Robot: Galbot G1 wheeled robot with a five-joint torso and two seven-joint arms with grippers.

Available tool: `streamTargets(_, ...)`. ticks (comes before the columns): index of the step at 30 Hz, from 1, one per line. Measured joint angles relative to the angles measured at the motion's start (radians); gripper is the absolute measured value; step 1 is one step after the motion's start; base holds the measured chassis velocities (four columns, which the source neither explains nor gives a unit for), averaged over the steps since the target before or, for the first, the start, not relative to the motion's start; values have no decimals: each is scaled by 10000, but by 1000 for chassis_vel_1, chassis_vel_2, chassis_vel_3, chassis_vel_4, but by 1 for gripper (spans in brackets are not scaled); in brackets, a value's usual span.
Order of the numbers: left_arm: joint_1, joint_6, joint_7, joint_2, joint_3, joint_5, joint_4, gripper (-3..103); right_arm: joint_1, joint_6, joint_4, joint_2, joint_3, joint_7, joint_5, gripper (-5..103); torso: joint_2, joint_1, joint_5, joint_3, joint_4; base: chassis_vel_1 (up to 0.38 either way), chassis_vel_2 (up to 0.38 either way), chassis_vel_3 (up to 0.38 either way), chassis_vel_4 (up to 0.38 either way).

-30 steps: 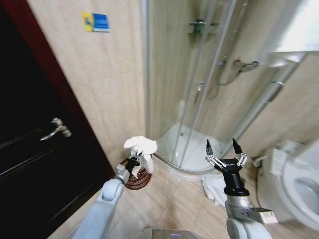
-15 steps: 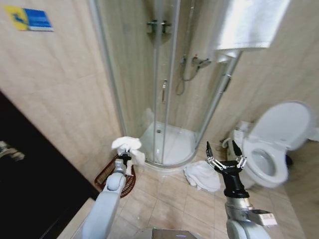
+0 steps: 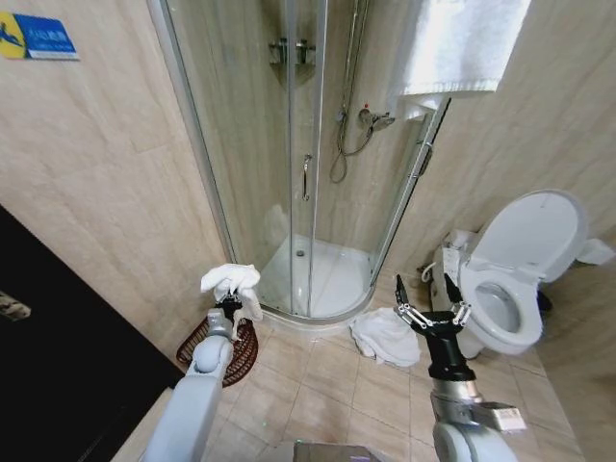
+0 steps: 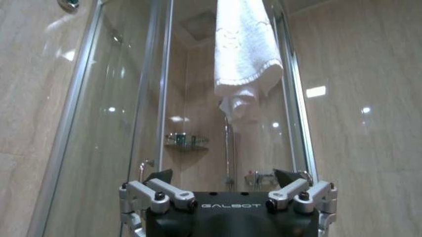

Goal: Discard the used towel into the hamper.

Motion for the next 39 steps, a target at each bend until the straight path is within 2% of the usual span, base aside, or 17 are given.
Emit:
streamTargets(10,-671,-484,142,-87,18,947,1775,7,-35,94,126,-38,83,-89,15,100,0,0,0,1,0,0,0,0,0)
streamTargets(15,-1184,-731,36,-184,-18,1454,2559,7,0,95,150,-38,136,-275,16,100,0,0,1,0,-2,0,0,0,0)
streamTargets(18,-1522,-883,-23,-229,-101,2023,3303,7,0,-7,245,-29,155,-408,8,100,0,0,2,0,-2,0,0,0,0)
streamTargets(23,-1653,-1062,-91,-169,-218,2289,3941,7,3,-45,353,-26,209,-487,-33,100,0,0,1,0,0,0,0,0,0)
streamTargets(28,-1479,-1081,-170,-97,-283,2113,3850,7,23,230,286,-46,224,-285,11,100,0,0,1,0,2,0,0,0,0)
streamTargets(39,-1206,-880,-331,-127,-419,1978,3503,7,56,253,252,-124,304,-164,85,100,-14,-8,1,-9,-2,0,0,0,0)
